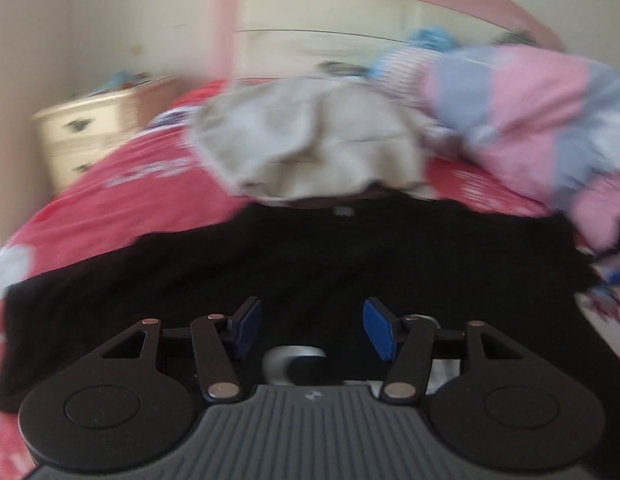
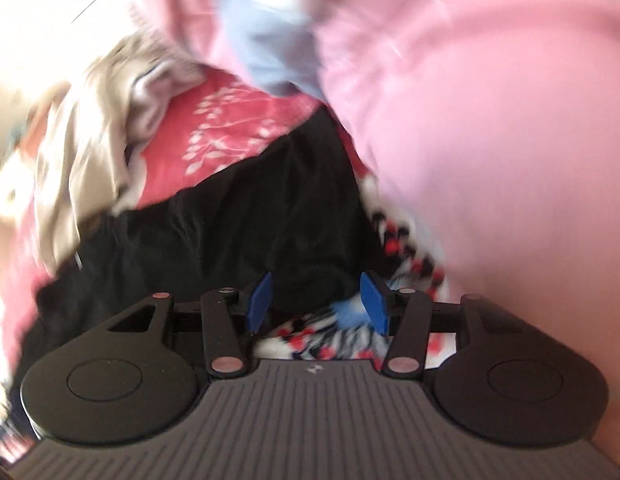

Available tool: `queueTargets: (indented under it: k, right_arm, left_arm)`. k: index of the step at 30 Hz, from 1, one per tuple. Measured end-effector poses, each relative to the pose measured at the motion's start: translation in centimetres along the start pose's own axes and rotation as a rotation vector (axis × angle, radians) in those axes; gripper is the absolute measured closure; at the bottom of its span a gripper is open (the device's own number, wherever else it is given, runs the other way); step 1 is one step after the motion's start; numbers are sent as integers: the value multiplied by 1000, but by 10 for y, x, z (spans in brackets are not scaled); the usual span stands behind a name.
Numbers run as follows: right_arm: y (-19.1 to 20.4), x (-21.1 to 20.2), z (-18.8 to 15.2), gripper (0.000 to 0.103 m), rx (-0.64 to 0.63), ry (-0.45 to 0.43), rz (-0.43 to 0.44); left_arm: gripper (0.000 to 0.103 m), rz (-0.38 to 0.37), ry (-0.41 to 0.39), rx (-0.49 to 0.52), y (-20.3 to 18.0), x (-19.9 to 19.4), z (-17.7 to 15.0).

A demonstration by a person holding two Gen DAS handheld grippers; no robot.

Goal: Fold clothes

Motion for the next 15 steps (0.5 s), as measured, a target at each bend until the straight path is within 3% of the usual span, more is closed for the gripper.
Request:
queueTargets:
  k: [4,6,7,8,9,10,13,15]
  right_arm:
    - [-11,21,-7,55,238,80,32]
    - [-19,25,-11,56,344,76,52]
    - [-22,29,-9,60,383,57,57]
    - [-24,30,-6,72,400,31,61]
    - [-24,30,-3,81,399,-4,67]
    - [-23,29,-1,96,396,-39,75]
    - [-10,21,6,99,347,-138,123]
    - [16,7,12,99,198,-214,159]
  left_arm:
    - [45,-134,-1,149,-83,21,-3]
    - [45,-180,21,215,-115,32,-10]
    - [46,-202,32,247,-131,38,-14]
    - [46,-202,44,272,-141,43,-18]
    - [46,-204,51,291,-150,45,-24]
    - [46,-211,59,301,-156,48,-28]
    - [46,-225,83,281,-157,52,-36]
    - [46,-230,93,252,-149,50,-36]
Point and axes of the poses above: each gripper's, at about its wrist camera, not at the fingertips, and x roughly the way its jaws point, y to its left, z to its top, the point moved 9 cm from there along x, roughly the way its jaws point, and after that the axes turned 8 degrees about -z, right-handed, at the moved point
